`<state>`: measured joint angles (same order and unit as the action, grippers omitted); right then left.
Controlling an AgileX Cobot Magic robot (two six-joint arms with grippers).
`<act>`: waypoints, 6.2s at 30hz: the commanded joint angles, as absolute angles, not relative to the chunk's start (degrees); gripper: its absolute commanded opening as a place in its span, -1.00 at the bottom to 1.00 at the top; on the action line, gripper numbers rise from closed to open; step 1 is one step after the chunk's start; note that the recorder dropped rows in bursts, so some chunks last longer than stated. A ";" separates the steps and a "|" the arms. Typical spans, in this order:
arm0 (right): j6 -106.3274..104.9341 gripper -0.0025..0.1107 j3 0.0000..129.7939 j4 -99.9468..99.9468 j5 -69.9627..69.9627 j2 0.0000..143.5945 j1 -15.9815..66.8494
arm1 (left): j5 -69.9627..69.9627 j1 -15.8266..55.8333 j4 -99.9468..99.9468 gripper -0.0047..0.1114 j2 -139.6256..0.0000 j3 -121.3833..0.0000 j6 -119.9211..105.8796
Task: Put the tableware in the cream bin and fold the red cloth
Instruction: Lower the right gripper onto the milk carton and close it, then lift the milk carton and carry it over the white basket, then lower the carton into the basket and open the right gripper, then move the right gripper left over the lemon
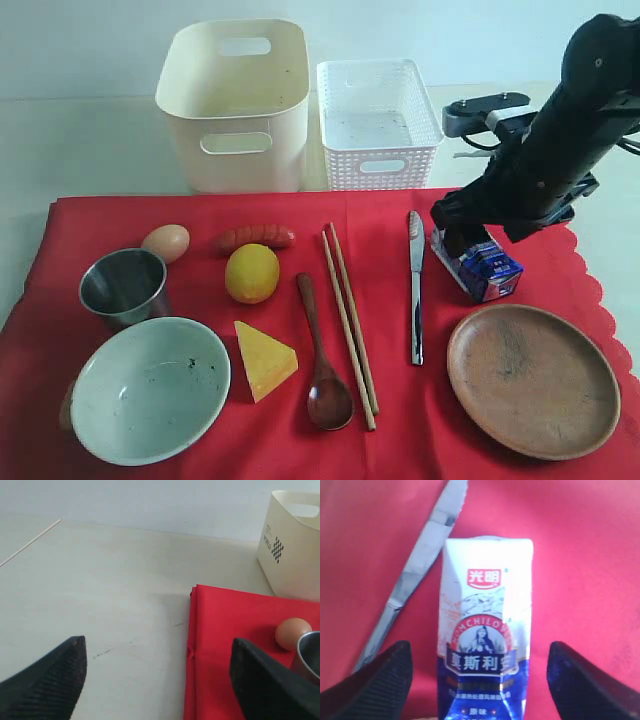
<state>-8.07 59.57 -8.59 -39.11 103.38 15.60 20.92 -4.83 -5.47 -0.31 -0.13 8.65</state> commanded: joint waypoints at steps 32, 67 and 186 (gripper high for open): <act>-6.39 -0.96 63.91 -6.25 -39.10 111.70 16.29 | 20.34 -4.66 -5.29 0.38 0.00 0.00 8.97; -6.38 -0.96 88.46 -10.27 -47.16 104.11 16.29 | 20.34 -4.66 -5.29 0.38 0.00 0.00 8.97; 2.59 0.13 135.75 -24.74 -69.96 125.12 21.46 | 20.34 -4.66 -5.29 0.38 0.00 0.00 8.97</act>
<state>3.19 135.45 -24.54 -70.03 126.76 19.72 20.92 -4.83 -5.47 -0.31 -0.13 8.76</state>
